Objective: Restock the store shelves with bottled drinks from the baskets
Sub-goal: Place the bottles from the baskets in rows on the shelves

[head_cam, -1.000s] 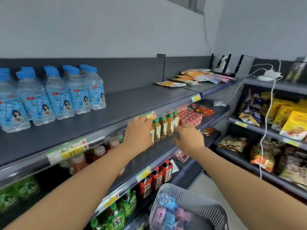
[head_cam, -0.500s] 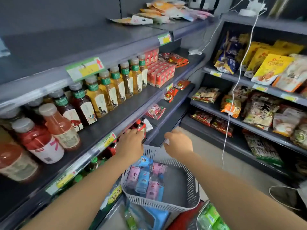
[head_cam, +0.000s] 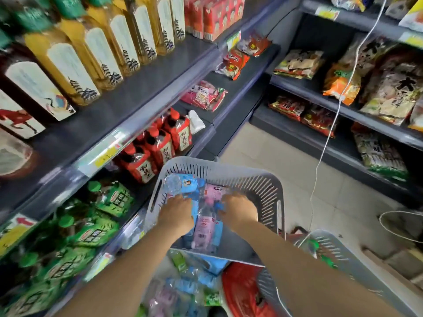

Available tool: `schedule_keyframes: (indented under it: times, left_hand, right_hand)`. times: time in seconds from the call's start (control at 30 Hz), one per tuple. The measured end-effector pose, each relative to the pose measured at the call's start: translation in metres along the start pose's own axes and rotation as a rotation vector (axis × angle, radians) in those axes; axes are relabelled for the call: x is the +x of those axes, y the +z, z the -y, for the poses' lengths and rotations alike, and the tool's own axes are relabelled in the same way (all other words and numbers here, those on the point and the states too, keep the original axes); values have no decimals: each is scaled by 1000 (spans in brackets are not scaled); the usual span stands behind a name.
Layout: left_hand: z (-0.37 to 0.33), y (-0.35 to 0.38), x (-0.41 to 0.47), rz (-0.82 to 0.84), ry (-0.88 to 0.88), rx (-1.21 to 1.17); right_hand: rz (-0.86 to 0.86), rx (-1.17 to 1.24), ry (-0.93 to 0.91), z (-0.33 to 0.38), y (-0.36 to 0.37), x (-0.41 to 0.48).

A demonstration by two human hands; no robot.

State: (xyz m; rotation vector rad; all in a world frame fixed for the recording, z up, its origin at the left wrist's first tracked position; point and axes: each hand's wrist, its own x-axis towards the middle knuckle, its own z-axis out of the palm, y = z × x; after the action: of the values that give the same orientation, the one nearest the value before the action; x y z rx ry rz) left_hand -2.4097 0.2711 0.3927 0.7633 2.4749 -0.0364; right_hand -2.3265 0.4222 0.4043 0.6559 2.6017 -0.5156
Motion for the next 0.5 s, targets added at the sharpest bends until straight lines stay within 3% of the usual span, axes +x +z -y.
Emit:
schedule_keyframes:
  times: [0.17,0.3,0.5]
  left_hand:
    - [3,51,31,163,-125,-128]
    - [3,77,51,121,-206,-158]
    - [-3,81,61,131,-248,-254]
  right_hand:
    - [243,225,160,-7,66,30]
    - [381,624,356,-6,106,49]
    - [349,1151,585,-13,148,66]
